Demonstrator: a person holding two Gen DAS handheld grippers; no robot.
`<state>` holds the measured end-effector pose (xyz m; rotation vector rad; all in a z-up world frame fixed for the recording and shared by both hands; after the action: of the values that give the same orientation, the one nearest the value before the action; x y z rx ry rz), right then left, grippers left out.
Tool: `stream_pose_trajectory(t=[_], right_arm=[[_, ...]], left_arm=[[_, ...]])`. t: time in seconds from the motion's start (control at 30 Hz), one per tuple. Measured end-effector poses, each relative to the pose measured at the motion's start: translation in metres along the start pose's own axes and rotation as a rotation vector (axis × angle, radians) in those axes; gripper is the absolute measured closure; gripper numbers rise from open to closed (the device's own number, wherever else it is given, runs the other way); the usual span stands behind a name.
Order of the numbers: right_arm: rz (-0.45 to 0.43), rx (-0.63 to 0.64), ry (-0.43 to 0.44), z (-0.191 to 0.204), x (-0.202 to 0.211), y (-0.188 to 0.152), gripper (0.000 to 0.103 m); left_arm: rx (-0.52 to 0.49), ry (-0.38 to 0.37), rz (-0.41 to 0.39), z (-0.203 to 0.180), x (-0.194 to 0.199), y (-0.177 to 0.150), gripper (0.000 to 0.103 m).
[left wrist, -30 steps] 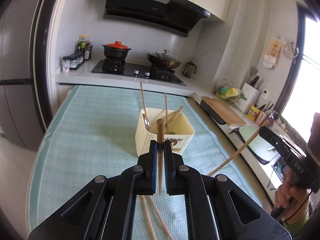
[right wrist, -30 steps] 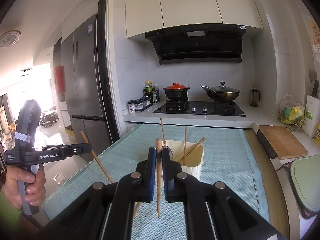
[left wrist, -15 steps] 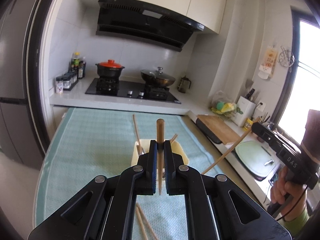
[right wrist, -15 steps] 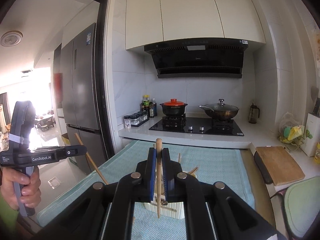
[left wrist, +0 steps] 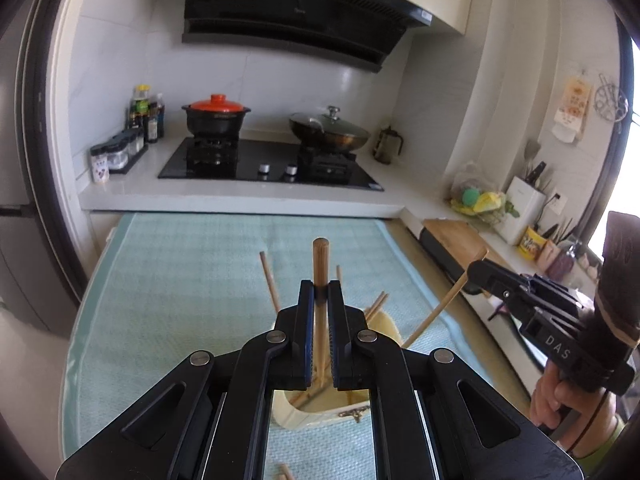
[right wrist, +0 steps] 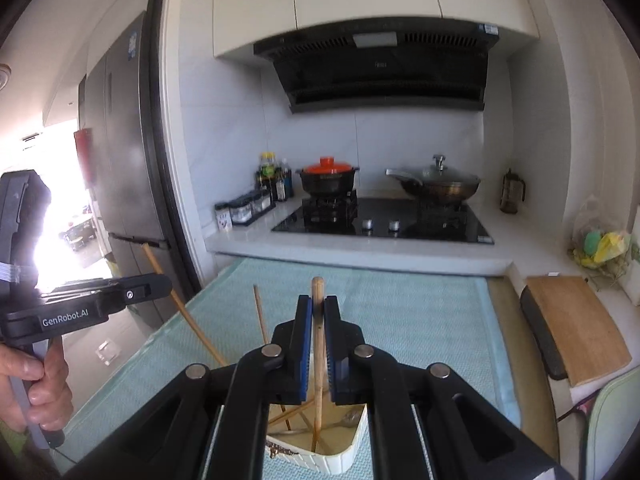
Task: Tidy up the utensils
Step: 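Lift the chopstick with the left tool while the right tool carries its chopstick to the holder, then open the left tool over the holder while the right tool releases its chopstick inside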
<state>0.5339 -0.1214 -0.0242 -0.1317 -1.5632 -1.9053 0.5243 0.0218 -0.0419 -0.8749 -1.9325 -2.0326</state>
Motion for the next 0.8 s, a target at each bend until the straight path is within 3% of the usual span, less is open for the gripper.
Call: stream_pose_trajectory(t=[0.23,0.27,0.3,0.33,0.37,0.4,0.53,0.6,0.8], right_arm=[[0.159,-0.064,-0.032,-0.031,-0.059,-0.043,0.096],[0.169,-0.07,-0.04,-0.035,-0.064,-0.045,0.094],[0.173,-0.072,-0.051,-0.038,-0.067,-0.045,0.086],[0.168,-0.074,-0.058,-0.039,-0.067,-0.043,0.07],[0.153,-0.078,-0.055,-0.039,-0.063,-0.039,0.063],[0.128,-0.08,-0.05,-0.038,-0.056,-0.033,0.055],[0.045,-0.04,-0.05,-0.027,-0.019,-0.016,0.052],[0.016,-0.01,-0.057,-0.02,0.004,-0.019,0.045],[-0.009,0.122,-0.081,-0.007,0.07,-0.081,0.043]], left_arm=[[-0.005,0.026,0.146,0.004,-0.056,-0.038,0.098],[-0.001,0.034,0.158,0.006,-0.059,-0.042,0.092],[0.003,0.036,0.17,0.007,-0.06,-0.044,0.075],[0.009,0.039,0.174,0.008,-0.059,-0.044,0.065],[0.016,0.046,0.165,0.011,-0.055,-0.043,0.049],[0.019,0.055,0.148,0.013,-0.047,-0.041,0.04],[-0.012,0.066,0.123,0.015,-0.011,-0.04,0.027],[-0.058,0.076,0.119,0.014,0.011,-0.05,0.017],[-0.195,0.149,0.173,0.011,0.079,-0.114,0.014]])
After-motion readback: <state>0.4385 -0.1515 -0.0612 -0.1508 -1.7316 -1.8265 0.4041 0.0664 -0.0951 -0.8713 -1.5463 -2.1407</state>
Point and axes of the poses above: each gripper's, at about its wrist camera, not at the fingertips, and x roughly against the way its jaws point, z to its left, y to its top, the point moved 10 cm from there along -x, roughly the way its jaws point, and after that the axes turned 13 degrees about -x, right-handed, at the moved point
